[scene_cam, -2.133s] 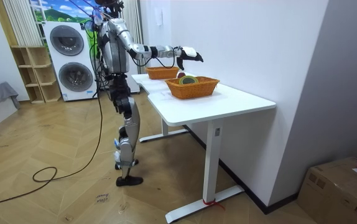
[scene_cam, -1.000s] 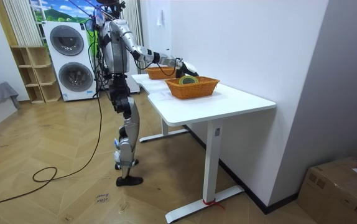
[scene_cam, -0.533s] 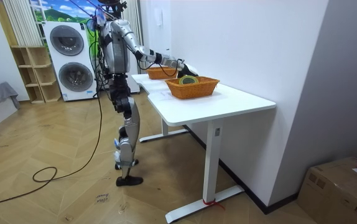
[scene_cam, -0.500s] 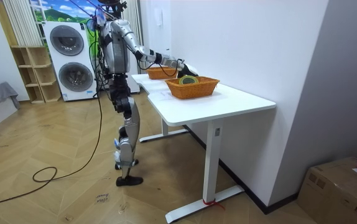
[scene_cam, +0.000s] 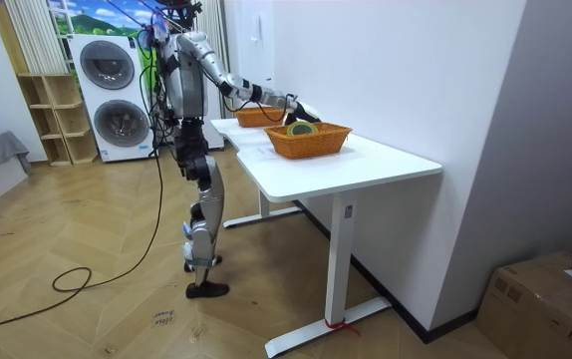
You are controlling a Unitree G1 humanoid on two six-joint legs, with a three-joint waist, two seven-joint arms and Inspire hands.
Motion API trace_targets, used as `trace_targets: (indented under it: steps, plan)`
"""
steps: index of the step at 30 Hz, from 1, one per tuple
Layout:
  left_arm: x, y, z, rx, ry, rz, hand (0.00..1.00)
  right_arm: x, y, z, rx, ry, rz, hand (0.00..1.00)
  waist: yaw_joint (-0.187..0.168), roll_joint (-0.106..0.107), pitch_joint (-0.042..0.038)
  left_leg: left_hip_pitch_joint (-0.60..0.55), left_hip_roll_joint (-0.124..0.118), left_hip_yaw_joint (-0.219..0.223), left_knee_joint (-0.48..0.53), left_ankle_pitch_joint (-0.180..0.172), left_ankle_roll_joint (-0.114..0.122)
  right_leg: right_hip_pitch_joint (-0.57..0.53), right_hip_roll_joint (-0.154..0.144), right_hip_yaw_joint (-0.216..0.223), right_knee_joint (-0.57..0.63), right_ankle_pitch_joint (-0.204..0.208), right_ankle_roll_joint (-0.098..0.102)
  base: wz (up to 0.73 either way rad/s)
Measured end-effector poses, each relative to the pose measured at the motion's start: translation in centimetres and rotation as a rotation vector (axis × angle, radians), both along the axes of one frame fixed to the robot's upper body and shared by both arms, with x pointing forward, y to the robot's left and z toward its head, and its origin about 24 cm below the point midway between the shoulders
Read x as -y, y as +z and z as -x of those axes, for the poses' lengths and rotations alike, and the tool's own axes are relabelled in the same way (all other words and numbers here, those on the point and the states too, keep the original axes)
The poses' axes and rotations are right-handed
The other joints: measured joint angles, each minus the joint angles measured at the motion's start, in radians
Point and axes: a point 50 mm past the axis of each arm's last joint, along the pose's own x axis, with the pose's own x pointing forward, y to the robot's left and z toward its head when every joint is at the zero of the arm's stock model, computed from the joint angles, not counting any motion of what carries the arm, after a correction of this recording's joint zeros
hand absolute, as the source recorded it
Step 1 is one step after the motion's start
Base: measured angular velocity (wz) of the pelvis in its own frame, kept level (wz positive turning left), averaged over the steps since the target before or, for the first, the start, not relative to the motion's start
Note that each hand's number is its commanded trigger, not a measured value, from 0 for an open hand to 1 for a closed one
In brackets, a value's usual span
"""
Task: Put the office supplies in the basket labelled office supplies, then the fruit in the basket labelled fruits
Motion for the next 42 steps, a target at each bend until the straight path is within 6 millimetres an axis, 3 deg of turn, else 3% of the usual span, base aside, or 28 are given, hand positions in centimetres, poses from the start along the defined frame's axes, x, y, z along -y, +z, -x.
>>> trace_targets:
  steps: [6,8,11,16,22,42]
  plan:
    - [-0.1,0.1,-0.2,0.012,0.0,-0.021,0.0,-0.3,-0.2,0.0,-0.002,0.012,0.014,0.0,0.004,-0.003,-0.0011,0.0,0.0,0.002,-0.006,0.001,0.0,0.0,0.0,-0.001,0.0,0.0,0.0,0.0]
    - [-0.1,0.1,-0.2,0.012,0.001,-0.026,0.0,-0.6,-0.4,0.0,-0.013,0.032,0.031,0.0,0.006,-0.011,-0.0038,0.001,0.0,0.002,-0.009,0.001,-0.001,0.0,0.001,0.001,0.001,0.0,0.0,0.0]
    - [0.1,0.0,-0.4,0.006,-0.017,-0.016,0.0,-1.4,-0.3,-0.3,-0.032,0.078,0.048,0.0,0.007,-0.022,0.0029,0.0,0.0,0.001,-0.01,0.002,-0.002,-0.001,0.002,0.0,0.0,0.0,0.0,0.0]
    - [0.5,-0.1,-0.8,0.006,-0.045,-0.004,0.0,-1.9,-0.6,-0.2,-0.07,0.122,0.083,0.0,0.026,-0.035,-0.0003,0.003,0.0,-0.001,-0.008,0.002,-0.002,0.001,0.001,-0.003,0.0,0.0,0.0,0.0]
    - [0.5,-0.1,-1.0,-0.001,-0.052,0.013,0.0,-1.9,-0.9,0.0,-0.121,0.147,0.084,0.0,0.026,-0.035,0.0057,0.017,0.0,-0.004,-0.015,0.002,-0.002,0.015,0.002,-0.003,-0.002,0.0,0.0,0.0]
    - [0.2,0.0,-1.8,0.009,-0.115,0.007,0.0,-1.5,-1.3,0.1,-0.267,0.202,0.039,0.0,0.027,-0.033,0.0089,0.017,0.0,-0.012,-0.015,0.006,-0.008,0.016,0.006,-0.011,-0.002,0.001,-0.001,0.0]
